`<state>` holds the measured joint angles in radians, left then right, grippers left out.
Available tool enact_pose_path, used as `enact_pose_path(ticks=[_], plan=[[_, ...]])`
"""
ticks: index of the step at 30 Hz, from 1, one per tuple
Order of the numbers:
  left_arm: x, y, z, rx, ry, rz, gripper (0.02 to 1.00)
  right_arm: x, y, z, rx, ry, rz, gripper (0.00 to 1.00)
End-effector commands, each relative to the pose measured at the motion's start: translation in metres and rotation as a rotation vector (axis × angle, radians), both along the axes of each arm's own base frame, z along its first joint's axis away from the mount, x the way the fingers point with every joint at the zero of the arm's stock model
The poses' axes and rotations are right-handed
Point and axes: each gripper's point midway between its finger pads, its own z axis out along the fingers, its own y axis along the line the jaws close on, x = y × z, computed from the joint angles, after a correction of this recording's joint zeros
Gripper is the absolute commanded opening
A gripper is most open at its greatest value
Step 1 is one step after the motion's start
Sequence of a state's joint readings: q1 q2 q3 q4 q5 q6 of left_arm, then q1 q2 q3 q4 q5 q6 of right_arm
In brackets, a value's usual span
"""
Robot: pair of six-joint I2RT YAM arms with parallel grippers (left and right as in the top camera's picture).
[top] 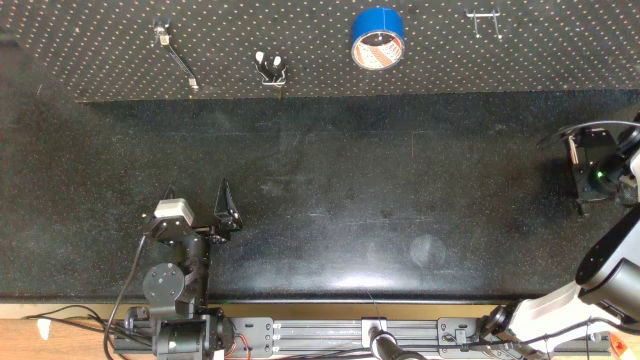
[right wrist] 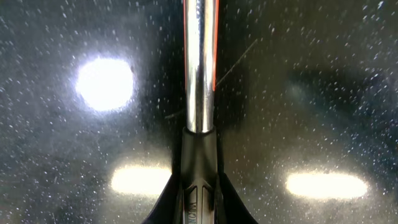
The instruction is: Place Tools Onto Pegboard
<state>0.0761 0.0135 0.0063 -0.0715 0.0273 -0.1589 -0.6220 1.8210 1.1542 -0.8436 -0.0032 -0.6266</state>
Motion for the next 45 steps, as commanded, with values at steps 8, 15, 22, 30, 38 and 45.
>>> enact_pose_path(ticks=[8,15,22,30,38,45], plan=[[0.0,-0.001,0.0,-0.01,-0.002,-0.008,0.996,0.057,0.066,0.154,0.15,-0.607,0.091,0.075],[-0.001,-0.001,0.0,-0.01,-0.002,-0.008,0.996,0.079,0.132,0.216,0.157,-0.8,0.214,0.073],[0.0,-0.001,0.0,-0.01,-0.002,-0.008,0.996,0.109,0.195,0.256,0.2,-0.971,0.364,0.075],[0.0,-0.001,0.0,-0.01,-0.002,-0.008,0.996,0.117,0.21,0.239,0.225,-0.921,0.365,0.075],[-0.001,-0.001,0.0,-0.01,-0.002,-0.008,0.996,0.127,0.206,0.212,0.238,-0.849,0.333,0.075],[0.0,-0.001,0.0,-0.01,-0.002,-0.008,0.993,0.134,0.205,0.188,0.255,-0.788,0.32,0.077]])
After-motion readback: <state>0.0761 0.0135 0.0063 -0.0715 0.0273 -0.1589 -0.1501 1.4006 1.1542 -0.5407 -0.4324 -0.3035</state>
